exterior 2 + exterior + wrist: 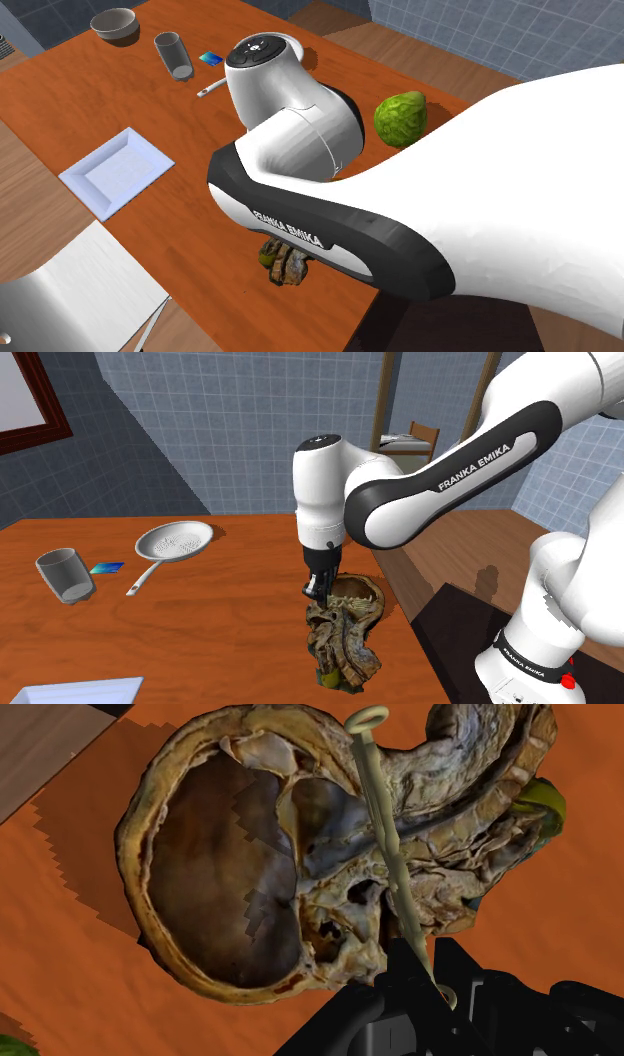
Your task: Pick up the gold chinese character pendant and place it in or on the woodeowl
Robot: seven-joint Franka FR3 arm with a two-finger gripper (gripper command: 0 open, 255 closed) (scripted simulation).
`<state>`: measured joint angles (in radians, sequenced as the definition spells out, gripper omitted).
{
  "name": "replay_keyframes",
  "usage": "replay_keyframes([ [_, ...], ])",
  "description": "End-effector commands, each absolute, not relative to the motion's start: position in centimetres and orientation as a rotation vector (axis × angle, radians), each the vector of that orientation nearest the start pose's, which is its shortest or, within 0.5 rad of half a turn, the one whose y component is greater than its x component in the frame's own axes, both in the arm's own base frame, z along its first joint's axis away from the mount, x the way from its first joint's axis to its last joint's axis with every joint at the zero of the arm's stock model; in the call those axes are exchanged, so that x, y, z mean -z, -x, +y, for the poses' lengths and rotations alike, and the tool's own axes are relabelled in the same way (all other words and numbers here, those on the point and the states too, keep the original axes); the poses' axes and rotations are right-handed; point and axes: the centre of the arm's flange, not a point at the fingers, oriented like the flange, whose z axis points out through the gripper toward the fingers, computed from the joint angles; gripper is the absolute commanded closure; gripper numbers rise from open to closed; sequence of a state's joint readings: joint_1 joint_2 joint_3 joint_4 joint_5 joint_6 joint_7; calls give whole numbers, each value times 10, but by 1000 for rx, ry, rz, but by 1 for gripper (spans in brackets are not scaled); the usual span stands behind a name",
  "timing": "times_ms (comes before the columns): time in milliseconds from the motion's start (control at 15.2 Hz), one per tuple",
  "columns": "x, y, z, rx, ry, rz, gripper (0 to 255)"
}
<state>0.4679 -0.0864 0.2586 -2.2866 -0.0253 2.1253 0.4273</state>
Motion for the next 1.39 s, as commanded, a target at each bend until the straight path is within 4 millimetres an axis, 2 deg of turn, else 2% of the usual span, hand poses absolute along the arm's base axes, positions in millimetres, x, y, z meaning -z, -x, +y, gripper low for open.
replay_keyframes([
  [0, -381, -369, 328, -67, 3180, -499, 255],
  [198, -381, -369, 328, -67, 3180, -499, 255],
  [264, -381, -369, 328, -67, 3180, -499, 0],
  [594, -381, -369, 328, -67, 3180, -499, 0],
  [858, -430, -371, 332, -67, 3180, -499, 0],
  [1320, -430, -371, 332, -67, 3180, -499, 0],
])
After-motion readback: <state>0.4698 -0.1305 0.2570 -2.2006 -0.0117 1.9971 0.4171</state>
